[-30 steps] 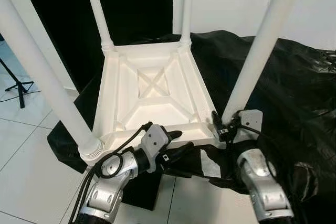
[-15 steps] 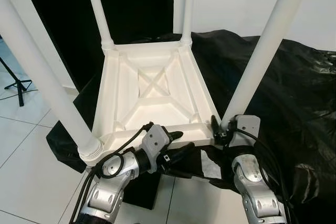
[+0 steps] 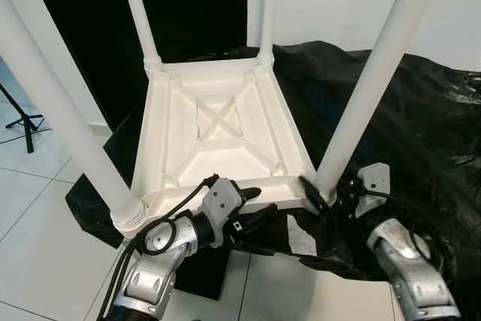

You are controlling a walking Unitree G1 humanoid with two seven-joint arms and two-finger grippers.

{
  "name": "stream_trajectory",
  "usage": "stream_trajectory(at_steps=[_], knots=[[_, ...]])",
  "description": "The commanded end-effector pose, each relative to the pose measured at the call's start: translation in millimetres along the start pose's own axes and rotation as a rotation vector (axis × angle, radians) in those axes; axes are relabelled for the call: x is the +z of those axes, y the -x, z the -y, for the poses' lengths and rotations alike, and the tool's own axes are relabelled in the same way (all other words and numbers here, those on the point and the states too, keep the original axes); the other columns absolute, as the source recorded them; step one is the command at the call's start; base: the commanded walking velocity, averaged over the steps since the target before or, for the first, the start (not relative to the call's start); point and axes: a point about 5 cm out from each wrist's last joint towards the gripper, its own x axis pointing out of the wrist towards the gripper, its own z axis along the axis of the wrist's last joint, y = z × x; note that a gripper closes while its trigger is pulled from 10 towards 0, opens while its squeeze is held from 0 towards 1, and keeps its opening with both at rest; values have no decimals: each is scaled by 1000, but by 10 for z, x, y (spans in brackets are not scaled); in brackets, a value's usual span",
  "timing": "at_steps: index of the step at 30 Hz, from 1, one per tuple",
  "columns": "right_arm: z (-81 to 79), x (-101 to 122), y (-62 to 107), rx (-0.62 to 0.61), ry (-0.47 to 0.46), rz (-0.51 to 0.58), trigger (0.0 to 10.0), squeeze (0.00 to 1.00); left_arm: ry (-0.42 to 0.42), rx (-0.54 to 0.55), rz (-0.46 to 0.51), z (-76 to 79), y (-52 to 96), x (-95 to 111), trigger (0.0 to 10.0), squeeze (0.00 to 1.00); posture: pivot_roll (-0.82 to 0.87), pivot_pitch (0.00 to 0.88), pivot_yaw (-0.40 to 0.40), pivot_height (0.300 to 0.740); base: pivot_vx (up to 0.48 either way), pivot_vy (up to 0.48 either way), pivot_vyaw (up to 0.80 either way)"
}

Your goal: Building children table

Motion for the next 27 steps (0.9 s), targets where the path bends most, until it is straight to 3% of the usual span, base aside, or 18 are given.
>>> stream_trajectory(at_steps=[1,2,3,4,5,9,10,11,13,19,25,26,27], knots=[[29,18,-61,92,6,-4,10000,945,-8,18,-1,-14,-4,24,10000,0,-16,0,5,740,0,0,0],[48,28,-89,126,13,-9,10000,945,-9,19,-1,-16,-3,26,10000,0,-16,0,5,740,0,0,0],[56,32,-125,174,30,-23,10000,475,-9,18,-1,-19,-3,30,10000,0,-17,0,12,740,0,0,0],[56,32,-125,174,30,-23,10000,475,-9,18,-1,-19,-3,30,10000,0,-17,0,12,740,0,0,0],[57,33,-154,209,42,-34,10000,0,-10,17,-1,-19,-2,31,10000,0,-16,0,12,740,0,0,0],[63,45,-226,294,78,-51,10000,0,-13,15,-1,-24,-4,39,10000,0,-11,0,7,740,0,0,0],[66,55,-253,334,98,-55,7647,0,-15,19,0,-30,-3,43,10000,0,-7,0,5,740,0,0,0],[66,55,-253,334,98,-55,7647,0,-15,19,0,-30,-3,43,10000,0,-7,0,5,740,0,0,0],[80,65,-278,378,110,-59,0,0,-15,25,3,-34,-3,51,10000,0,-4,0,2,740,0,0,0],[120,66,-250,415,122,-67,0,0,-8,28,5,-6,-5,53,10000,0,1,0,-9,740,0,0,0],[113,21,-151,377,83,-73,196,0,5,23,-2,43,19,33,10000,0,-9,0,2,740,0,0,0],[105,7,-133,356,70,-70,10000,0,7,17,-6,51,23,28,10000,0,-9,0,2,740,0,0,0],[94,-5,-118,336,55,-67,10000,0,7,13,-8,54,26,27,10000,0,-9,0,5,740,0,0,0]])
